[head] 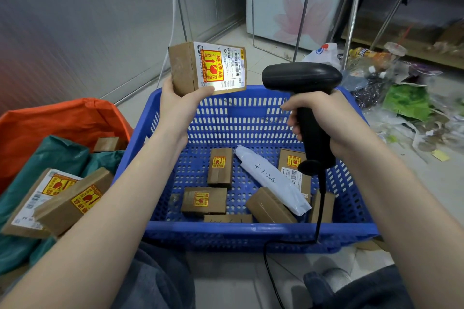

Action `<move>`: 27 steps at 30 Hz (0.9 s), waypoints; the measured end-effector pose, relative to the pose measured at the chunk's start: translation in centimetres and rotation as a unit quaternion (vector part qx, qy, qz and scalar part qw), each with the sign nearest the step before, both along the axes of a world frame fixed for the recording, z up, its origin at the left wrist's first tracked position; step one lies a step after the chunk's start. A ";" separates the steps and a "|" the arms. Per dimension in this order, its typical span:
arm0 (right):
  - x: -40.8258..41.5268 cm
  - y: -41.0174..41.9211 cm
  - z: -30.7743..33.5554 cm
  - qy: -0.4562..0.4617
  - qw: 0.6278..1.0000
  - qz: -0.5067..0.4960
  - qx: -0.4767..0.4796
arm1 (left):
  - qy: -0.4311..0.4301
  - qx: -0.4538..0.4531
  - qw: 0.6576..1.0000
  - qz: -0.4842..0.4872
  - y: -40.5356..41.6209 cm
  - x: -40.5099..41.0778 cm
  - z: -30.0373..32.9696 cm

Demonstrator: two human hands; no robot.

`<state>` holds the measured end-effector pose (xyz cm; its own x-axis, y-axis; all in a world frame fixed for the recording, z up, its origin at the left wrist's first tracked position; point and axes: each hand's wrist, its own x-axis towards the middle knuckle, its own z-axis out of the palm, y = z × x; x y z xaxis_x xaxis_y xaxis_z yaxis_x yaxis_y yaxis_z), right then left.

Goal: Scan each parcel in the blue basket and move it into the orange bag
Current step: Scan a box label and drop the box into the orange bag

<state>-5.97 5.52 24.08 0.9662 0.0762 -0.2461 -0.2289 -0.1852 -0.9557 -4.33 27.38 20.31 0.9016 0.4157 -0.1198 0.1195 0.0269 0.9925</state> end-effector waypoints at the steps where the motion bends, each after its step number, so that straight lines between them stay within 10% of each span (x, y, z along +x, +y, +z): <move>1: 0.0 0.0 0.0 0.001 1.000 0.001 -0.001 | 0.001 -0.003 1.000 0.003 0.0 0.0 0.0; 18: 0.2 -0.2 -0.3 -0.005 1.000 0.001 0.005 | 0.000 -0.018 1.000 0.011 0.2 -0.1 -0.1; 27: 0.6 0.9 -1.1 -0.053 0.988 -0.090 0.110 | -0.012 -0.181 0.978 -0.101 -1.6 -0.5 0.5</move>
